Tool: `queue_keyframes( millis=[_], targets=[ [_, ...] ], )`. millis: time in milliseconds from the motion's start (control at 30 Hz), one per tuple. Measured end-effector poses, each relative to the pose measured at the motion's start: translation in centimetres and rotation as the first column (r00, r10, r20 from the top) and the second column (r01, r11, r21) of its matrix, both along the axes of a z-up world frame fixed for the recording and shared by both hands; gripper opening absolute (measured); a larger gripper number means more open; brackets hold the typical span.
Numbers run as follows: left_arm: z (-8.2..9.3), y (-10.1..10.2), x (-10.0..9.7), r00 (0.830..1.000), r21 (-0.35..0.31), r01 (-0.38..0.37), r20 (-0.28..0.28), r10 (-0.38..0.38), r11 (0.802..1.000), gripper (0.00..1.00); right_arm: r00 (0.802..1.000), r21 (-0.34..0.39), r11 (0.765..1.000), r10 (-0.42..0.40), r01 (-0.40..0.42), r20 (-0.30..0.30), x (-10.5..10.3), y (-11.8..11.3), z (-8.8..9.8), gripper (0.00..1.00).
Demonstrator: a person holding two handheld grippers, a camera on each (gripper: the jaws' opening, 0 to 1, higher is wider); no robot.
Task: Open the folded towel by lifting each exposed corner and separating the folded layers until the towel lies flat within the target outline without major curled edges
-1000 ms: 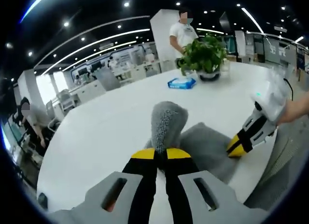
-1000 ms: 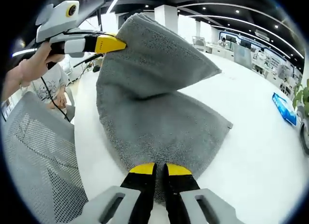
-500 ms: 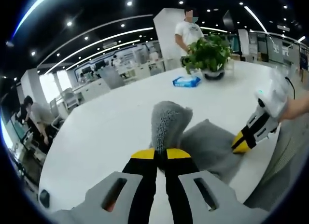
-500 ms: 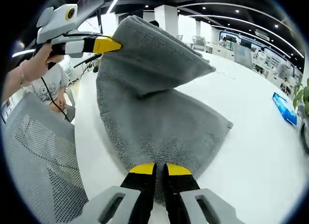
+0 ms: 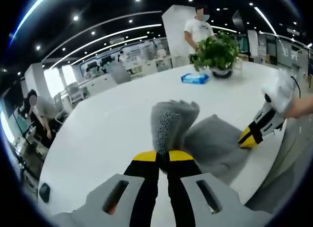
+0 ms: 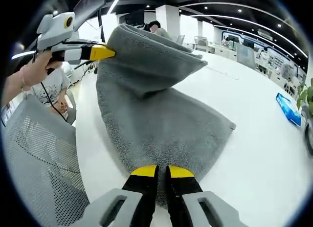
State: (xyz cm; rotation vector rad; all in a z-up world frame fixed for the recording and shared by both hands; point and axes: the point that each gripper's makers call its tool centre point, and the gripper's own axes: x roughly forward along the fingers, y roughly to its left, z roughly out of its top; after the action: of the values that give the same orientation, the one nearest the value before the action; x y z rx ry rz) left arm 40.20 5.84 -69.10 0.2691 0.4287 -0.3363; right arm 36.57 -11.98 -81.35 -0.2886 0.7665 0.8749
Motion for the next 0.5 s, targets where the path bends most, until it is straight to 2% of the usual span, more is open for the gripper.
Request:
queue_keyframes(
  millis=[500],
  targets=[
    [-0.8, 1.3, -0.8, 1.000, 0.010, -0.023, -0.017, 0.023, 1.000, 0.04, 1.000, 0.000, 1.000, 0.003, -0.003, 0.001, 0.1, -0.1, -0.1, 0.04]
  ],
)
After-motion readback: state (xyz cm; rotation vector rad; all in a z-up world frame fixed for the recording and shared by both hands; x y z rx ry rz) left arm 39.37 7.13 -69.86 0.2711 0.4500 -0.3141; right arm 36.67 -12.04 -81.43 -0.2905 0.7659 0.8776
